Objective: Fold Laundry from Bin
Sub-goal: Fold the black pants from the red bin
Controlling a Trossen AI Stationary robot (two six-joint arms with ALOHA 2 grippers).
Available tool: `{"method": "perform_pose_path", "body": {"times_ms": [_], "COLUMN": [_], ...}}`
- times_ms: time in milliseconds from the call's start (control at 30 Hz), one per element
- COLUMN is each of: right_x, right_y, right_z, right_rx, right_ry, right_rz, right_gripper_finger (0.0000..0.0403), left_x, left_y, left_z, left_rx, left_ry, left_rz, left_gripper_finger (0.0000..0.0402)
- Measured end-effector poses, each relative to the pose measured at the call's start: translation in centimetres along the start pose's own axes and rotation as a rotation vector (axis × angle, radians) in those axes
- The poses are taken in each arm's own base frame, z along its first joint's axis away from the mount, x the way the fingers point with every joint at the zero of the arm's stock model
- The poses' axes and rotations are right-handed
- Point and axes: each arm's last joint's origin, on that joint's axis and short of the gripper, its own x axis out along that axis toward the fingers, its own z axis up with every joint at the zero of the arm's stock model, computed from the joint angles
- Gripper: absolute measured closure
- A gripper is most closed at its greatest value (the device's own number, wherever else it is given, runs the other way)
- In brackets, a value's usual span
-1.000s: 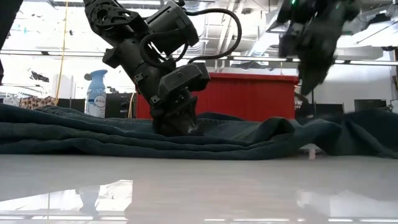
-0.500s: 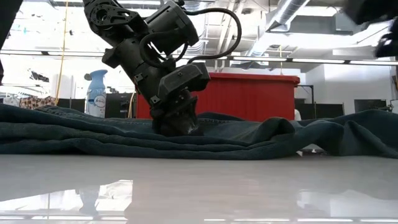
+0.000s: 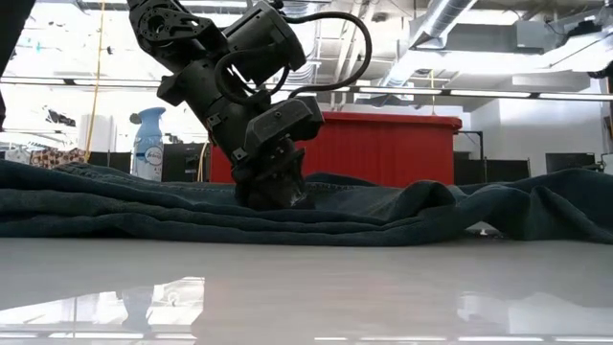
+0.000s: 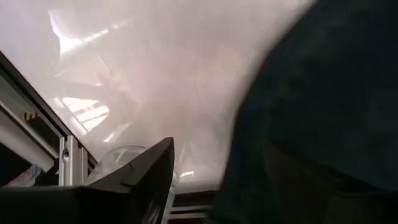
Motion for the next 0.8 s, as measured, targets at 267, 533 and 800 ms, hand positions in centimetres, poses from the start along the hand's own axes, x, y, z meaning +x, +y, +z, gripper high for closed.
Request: {"method": "perform_pose_path", "body": {"times_ms": [267,533,800], "right_x": [3.3,6.5,6.7], "right_y": [0.9,1.0,0.1], "right_z": [0.5,0.9,0.5], "right_rx": [0.024,0.037,0.125], "right_ry": [0.076,0.194,0.286], "right_rz": [-0.101,-0.207,-0.299], "right_gripper_finger": [0.0131,0.0131,0.0132], "left_x": [0.0,-0.1,-0.1], "left_y": [-0.8,-1.2,-1.3], "left_z": [-0.3,-0.5,-0.5], "left_rx": [0.035,0.046,0.046], "left_ry": [-0.001,0.0,0.002], "left_rz": [-0.005,-0.013,-0.019], "left_gripper_finger": [0.0375,0.0375,0.0375]}}
